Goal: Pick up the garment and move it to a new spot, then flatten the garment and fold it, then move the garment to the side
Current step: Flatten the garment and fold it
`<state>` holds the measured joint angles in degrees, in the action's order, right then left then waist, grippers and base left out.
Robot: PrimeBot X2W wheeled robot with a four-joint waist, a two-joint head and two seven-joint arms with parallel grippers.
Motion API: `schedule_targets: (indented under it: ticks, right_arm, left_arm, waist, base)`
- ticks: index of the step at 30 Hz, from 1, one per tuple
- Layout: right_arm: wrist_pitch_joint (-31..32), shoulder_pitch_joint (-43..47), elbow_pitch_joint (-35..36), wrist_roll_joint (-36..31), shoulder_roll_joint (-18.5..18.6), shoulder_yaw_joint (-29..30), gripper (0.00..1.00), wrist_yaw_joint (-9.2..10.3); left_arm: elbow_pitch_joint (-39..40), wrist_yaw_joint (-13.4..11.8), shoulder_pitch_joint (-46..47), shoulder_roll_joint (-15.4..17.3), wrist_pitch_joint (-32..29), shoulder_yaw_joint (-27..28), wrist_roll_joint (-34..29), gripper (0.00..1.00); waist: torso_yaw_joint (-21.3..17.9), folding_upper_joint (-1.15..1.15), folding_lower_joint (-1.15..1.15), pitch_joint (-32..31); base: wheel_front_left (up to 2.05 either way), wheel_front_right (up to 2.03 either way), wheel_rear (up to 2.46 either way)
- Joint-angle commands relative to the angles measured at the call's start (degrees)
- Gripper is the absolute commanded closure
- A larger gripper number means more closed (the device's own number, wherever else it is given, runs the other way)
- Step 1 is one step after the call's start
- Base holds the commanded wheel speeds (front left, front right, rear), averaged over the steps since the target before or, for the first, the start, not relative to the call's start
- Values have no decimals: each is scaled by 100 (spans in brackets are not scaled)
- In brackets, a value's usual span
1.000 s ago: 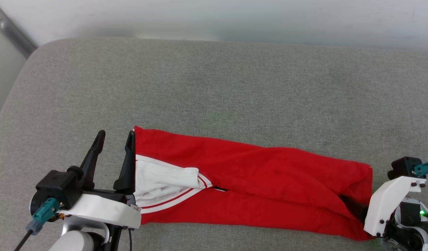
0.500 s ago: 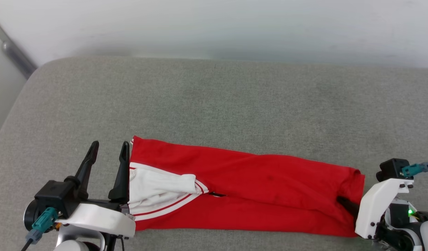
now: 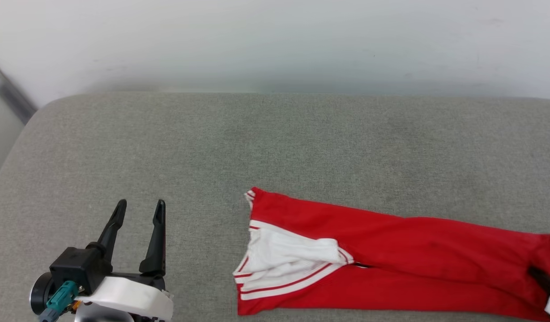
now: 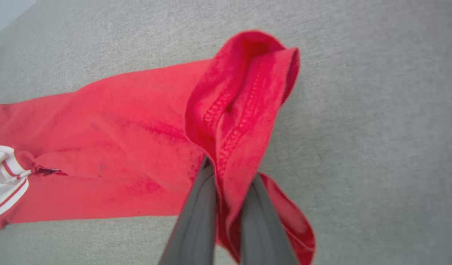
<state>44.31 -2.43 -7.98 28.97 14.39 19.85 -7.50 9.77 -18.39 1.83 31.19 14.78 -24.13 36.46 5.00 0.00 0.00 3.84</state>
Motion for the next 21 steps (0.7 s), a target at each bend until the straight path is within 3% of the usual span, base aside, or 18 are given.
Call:
schedule_targets:
  ticks: [1, 6, 13, 16, 21]
  right_arm:
    - [10, 38, 30, -34, -27, 23, 100, 2]
    - [403, -164, 316, 345, -460, 433, 100, 2]
    - [1587, -560, 434, 2006, -1110, 329, 100, 2]
    - [1846, -757, 173, 2964, -1162, 23, 100, 2]
    - [1485, -1040, -426, 3979, -1153, -1081, 100, 1]
  left_arm:
    - [-4, 2, -43, 1, 14, -9, -36, 0]
    - [-20, 28, -30, -33, 19, -20, -36, 0]
    - [-43, 80, 141, -73, -13, -97, -59, 0]
    - [-61, 112, 230, -110, -26, -147, -79, 0]
    - [-134, 154, 387, -216, -34, -232, -102, 0]
  waist:
    - [-3, 0, 0, 5]
    - [-27, 0, 0, 43]
    - [105, 0, 0, 94]
    - [214, 0, 0, 153]
    - [432, 0, 0, 255]
  base:
    - [0, 0, 0]
    - [0, 0, 0]
    - [0, 0, 0]
    - [0, 0, 0]
    - [0, 0, 0]
